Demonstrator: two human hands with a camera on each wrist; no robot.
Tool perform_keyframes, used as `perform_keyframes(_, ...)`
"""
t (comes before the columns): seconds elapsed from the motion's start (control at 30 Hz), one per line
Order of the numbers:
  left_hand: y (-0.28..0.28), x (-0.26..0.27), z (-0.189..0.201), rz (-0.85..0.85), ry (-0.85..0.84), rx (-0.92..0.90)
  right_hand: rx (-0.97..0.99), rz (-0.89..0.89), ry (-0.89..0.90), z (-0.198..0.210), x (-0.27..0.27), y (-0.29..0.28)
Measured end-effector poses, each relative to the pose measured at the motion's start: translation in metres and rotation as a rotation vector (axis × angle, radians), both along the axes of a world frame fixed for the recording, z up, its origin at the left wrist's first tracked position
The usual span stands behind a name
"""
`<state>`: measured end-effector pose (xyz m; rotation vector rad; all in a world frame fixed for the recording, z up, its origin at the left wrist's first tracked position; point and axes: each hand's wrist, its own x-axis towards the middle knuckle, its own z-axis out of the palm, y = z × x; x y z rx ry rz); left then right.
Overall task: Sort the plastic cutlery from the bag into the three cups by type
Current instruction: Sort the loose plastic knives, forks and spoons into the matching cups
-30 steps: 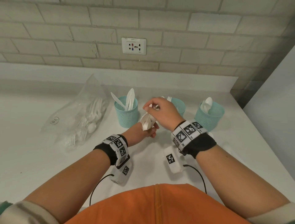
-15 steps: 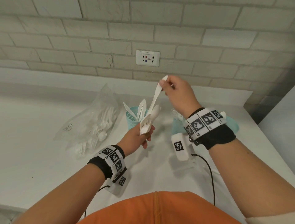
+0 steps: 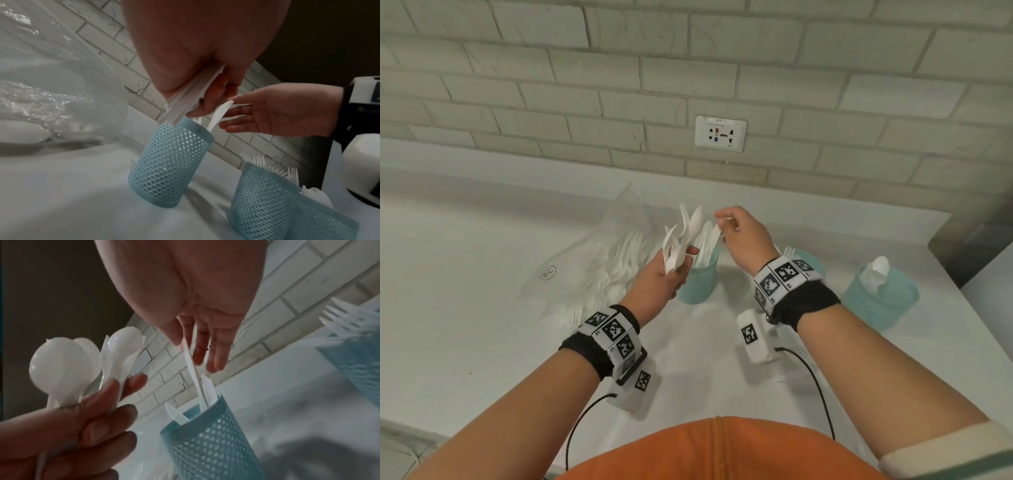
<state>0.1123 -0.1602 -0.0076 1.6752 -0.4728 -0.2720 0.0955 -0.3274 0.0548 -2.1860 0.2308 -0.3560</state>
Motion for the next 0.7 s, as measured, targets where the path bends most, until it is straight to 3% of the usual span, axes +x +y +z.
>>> perform_keyframes(0.07, -0.002, 0.001, 0.0, 0.011, -0.028, 0.029, -0.049, 0.005, -0.046, 0.005, -0.002, 0.003)
perform_keyframes(0.2, -0.008, -0.002, 0.005, 0.033, -0.102, 0.067, 0.034, 0.067, -0.195, 0.026, -0.009, 0.012)
perform_keyframes(0.53, -0.009, 0.0, 0.007, 0.089, -0.062, 0.02, 0.023, 0.109, -0.155, 0.024, -0.013, 0.004)
perform_keyframes(0.7, -0.01, -0.004, 0.012, 0.029, -0.016, -0.048, 0.175, 0.153, -0.078, 0.027, -0.011, 0.002)
